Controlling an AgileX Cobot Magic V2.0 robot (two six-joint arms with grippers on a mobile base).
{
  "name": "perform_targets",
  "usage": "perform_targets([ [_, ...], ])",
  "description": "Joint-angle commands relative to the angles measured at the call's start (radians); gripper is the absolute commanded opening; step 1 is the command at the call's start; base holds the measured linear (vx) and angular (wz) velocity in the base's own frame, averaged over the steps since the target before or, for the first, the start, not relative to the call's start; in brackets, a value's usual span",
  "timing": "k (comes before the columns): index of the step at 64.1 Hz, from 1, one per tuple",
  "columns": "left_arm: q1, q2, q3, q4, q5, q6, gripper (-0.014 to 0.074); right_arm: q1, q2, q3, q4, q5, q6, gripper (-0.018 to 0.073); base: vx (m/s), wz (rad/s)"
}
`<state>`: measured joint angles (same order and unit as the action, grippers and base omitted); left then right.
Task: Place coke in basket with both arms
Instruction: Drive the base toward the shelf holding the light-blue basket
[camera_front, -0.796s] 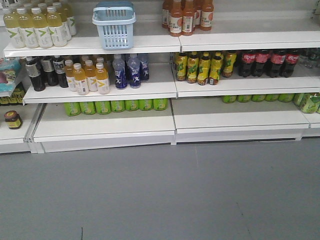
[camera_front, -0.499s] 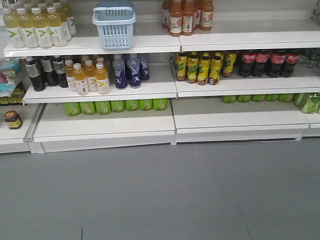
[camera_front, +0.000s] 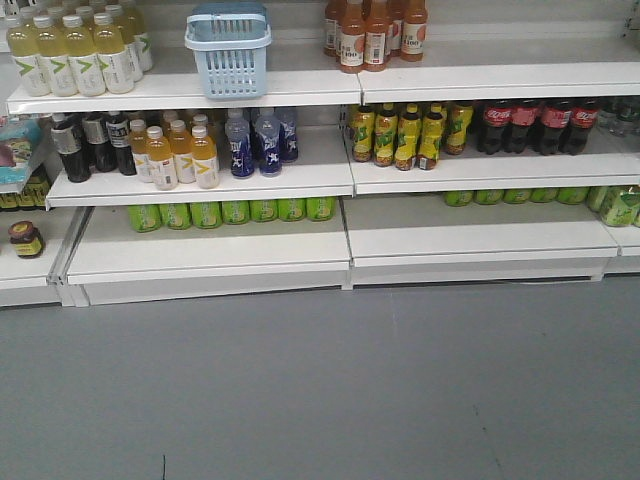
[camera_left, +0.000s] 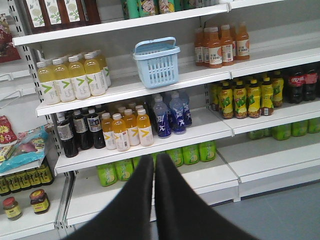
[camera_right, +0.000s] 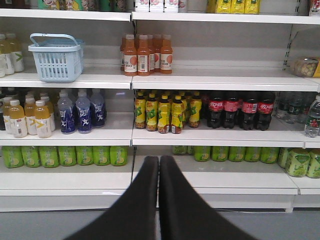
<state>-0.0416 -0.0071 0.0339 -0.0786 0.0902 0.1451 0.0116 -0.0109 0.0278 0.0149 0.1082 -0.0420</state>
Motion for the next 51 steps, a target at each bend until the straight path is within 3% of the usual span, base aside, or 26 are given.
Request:
perform_targets([
  [1,0.000,-0.020,-0.001,0.000,-0.072,-0.006,-0.0006,0.000,-0.018,0.011,-0.002,-0.069,-0.004,-0.0009,0.00,0.00],
  [51,0.000,-0.020,-0.001,0.000,-0.072,-0.006,-0.0006,0.000,-0.018,0.011,-0.002,-0.067,-0.004,-0.0009,0.07,-0.01],
])
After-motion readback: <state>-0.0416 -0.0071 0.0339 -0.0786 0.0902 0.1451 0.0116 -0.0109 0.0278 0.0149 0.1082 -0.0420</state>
